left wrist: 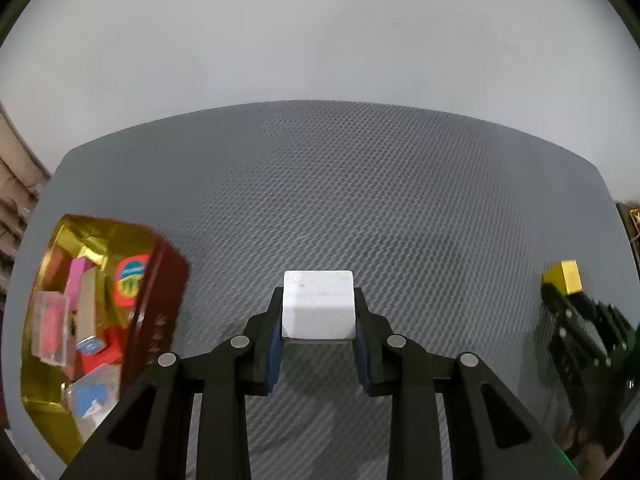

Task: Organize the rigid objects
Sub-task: 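Carry the white cube into the gold tin and open the left gripper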

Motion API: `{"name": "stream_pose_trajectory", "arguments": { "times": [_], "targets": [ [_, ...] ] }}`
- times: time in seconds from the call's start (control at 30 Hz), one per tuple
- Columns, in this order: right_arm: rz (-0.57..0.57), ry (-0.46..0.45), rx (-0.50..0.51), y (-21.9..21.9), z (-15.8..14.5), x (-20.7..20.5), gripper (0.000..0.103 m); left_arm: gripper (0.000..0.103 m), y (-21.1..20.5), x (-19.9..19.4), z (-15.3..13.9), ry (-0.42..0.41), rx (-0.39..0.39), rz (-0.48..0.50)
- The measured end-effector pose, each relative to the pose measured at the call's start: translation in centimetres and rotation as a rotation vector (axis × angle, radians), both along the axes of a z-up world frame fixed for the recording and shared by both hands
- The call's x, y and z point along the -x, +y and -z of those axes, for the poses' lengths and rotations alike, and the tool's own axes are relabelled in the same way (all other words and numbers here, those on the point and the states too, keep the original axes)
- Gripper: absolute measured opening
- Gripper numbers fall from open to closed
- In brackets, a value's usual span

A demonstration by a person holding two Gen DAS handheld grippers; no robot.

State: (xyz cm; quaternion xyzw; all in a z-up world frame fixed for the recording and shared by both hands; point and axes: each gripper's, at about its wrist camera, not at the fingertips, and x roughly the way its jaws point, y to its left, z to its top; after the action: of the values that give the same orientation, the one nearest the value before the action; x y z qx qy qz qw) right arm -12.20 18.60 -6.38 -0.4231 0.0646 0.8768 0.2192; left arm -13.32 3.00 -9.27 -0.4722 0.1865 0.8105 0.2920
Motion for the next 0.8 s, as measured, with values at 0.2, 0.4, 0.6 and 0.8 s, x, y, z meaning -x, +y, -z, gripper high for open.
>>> {"name": "stream_pose_trajectory", "arguments": {
  "times": [0.2,0.4,0.6,0.8],
  "targets": [
    [0.000,0.000,0.001,-1.3,0.0,0.6,0.031,0.027,-2.8,-0.1,-0.7,0.035,0.008,0.019],
    [0.000,-0.003,-0.005,-3.5,-0.1,1.6,0.031,0.027,-6.2,-0.5,-2.8,0.059,-0.003,0.009],
    [0.000,-0.007,-0.015,-1.7,1.0,4.3,0.032,0.027,-9.1,0.0,-4.0,0.074,-0.001,-0.020],
    [0.000,-0.012,-0.027,-3.8,0.3,2.9,0.032,0.027,-11.1,3.7,-3.6,0.072,0.012,-0.072]
  ]
}}
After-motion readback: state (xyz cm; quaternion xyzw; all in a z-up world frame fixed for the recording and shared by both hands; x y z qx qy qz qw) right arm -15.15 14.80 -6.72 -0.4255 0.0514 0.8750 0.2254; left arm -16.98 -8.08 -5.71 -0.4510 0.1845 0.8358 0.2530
